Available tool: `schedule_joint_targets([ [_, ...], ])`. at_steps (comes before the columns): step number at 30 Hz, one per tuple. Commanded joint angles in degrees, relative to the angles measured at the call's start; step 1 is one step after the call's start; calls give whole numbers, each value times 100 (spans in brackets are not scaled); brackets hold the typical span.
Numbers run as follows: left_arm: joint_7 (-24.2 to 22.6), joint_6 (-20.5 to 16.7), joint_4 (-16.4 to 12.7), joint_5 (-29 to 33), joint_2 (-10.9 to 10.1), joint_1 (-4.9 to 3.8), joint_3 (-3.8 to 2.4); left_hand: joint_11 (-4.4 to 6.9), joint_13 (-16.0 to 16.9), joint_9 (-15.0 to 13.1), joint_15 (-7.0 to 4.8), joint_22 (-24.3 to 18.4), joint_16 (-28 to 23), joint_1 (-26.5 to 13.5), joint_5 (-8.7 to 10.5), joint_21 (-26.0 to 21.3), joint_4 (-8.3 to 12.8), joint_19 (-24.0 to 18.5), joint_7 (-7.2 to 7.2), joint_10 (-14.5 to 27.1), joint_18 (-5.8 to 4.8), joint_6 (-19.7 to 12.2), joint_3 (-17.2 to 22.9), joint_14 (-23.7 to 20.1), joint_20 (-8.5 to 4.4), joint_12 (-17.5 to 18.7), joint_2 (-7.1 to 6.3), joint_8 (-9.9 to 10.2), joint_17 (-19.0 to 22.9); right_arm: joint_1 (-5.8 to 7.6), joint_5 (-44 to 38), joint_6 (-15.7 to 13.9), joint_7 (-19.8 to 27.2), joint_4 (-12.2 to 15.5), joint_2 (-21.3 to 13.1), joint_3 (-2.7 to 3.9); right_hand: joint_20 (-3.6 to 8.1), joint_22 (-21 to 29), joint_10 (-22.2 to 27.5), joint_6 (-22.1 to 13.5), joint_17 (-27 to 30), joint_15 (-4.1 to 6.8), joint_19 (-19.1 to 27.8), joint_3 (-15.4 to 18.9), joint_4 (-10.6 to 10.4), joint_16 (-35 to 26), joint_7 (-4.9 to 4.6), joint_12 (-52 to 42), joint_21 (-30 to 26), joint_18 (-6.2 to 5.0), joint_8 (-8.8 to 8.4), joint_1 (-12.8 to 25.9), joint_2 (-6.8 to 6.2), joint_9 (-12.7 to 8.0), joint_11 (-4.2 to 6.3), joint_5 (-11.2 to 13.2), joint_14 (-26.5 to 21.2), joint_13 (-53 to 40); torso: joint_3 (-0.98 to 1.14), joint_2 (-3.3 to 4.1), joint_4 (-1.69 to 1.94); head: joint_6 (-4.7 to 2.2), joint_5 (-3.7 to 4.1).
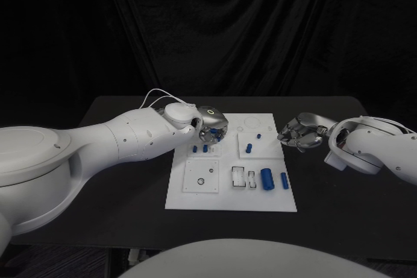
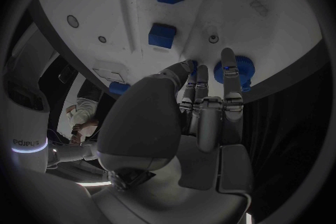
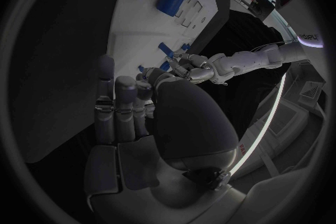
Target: Assemble the parts on the task board
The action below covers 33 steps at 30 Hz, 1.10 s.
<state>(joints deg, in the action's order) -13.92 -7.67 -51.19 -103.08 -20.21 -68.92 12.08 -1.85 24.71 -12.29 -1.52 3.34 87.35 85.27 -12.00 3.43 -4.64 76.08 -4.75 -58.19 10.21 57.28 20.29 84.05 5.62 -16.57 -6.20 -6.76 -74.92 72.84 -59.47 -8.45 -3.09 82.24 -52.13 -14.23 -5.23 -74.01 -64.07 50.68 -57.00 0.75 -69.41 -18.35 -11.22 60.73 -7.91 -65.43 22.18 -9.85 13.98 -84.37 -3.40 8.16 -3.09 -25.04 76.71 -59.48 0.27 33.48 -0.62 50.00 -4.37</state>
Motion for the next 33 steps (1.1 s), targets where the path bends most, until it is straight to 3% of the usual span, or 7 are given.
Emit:
schedule_joint_targets([
  [1, -154, -268, 13, -16, 8, 15, -6, 17, -9, -31, -44, -8, -22, -2, -50, -20, 31, -33, 5, -132, 80, 122, 32, 340, 2, 13, 85, -58, -775, -12, -2, 51, -105, -4, -5, 4, 6, 7, 10, 47, 8, 20, 2, -28, 4, -26, 11, 20, -23, -59, 23, 20, -40, 2, 6, -19, -19, 10, -1, -1, 1, 0, 8],
  [8, -259, -567, 26, -15, -23, 22, -6, 30, -37, -119, -52, -7, -40, 39, -184, -20, 129, -45, 1, -434, 80, 410, 32, 320, -2, 41, 161, -153, -735, -12, -2, 63, -119, -5, -13, 4, 6, 7, 10, 47, 8, 20, 2, -28, 4, -26, 11, 20, -23, -59, 23, 20, -40, 2, 6, -19, -19, 10, 0, -1, 0, 0, -2],
  [16, -357, -692, -7, -15, -91, 24, -5, 2, -216, -162, -39, -6, -83, -11, -202, -19, 152, -35, -33, -563, 80, 500, 32, 285, 7, 266, 186, -140, -644, -12, -2, 77, -129, -3, -12, 4, 7, 9, 12, 49, 18, 21, 0, -35, 13, -37, 13, 25, -28, -60, 25, 15, -37, 2, 8, -20, -21, 15, 1, -4, 2, 0, -3],
  [23, -392, -1111, -310, -15, -358, -8, -6, 7, -346, -191, -52, -5, -72, -45, -234, -15, 181, 48, -31, -703, 81, 561, 20, 307, -8, 404, 156, -121, -679, -12, -2, 81, -134, 11, -61, 4, 7, 9, 12, 49, 18, 21, 0, -35, 13, -37, 13, 25, -28, -60, 25, 15, -37, 2, 8, -20, -21, 15, 0, -3, 0, 0, 5],
  [26, -364, -1319, -573, -15, -569, -114, -12, 21, -405, -208, -67, -4, -78, -80, -250, -15, 178, 92, -18, -771, 80, 605, 8, 311, -16, 466, 137, -118, -671, -12, -2, 85, -140, 19, -89, 4, 7, 9, 12, 49, 18, 21, 0, -35, 13, -37, 13, 25, -28, -60, 25, 15, -37, 2, 8, -20, -21, 15, 0, -5, 4, 0, 4],
  [32, -191, -1445, -1199, -15, -1110, -574, -29, 44, -502, -220, -85, -6, -92, -148, -230, -19, 144, 109, 15, -791, 81, 612, -4, 311, -15, 589, 125, -84, -650, -11, -2, 95, -161, 33, -155, 4, 7, 9, 12, 49, 18, 21, 0, -35, 13, -37, 13, 25, -28, -60, 25, 15, -37, 2, 8, -20, -21, 15, 2, -9, 13, 0, -20],
  [33, -168, -1438, -1261, -15, -1170, -619, -30, 48, -522, -221, -87, -6, -95, -161, -217, -19, 134, 110, 21, -789, 82, 610, -6, 310, -17, 614, 125, -76, -647, -11, -2, 94, -163, 35, -160, 4, 8, 10, 19, 51, 28, 21, -2, -39, 21, -49, 13, 35, -33, -60, 26, 11, -40, 2, 8, -20, -23, 26, 2, -10, 12, 0, -23],
])
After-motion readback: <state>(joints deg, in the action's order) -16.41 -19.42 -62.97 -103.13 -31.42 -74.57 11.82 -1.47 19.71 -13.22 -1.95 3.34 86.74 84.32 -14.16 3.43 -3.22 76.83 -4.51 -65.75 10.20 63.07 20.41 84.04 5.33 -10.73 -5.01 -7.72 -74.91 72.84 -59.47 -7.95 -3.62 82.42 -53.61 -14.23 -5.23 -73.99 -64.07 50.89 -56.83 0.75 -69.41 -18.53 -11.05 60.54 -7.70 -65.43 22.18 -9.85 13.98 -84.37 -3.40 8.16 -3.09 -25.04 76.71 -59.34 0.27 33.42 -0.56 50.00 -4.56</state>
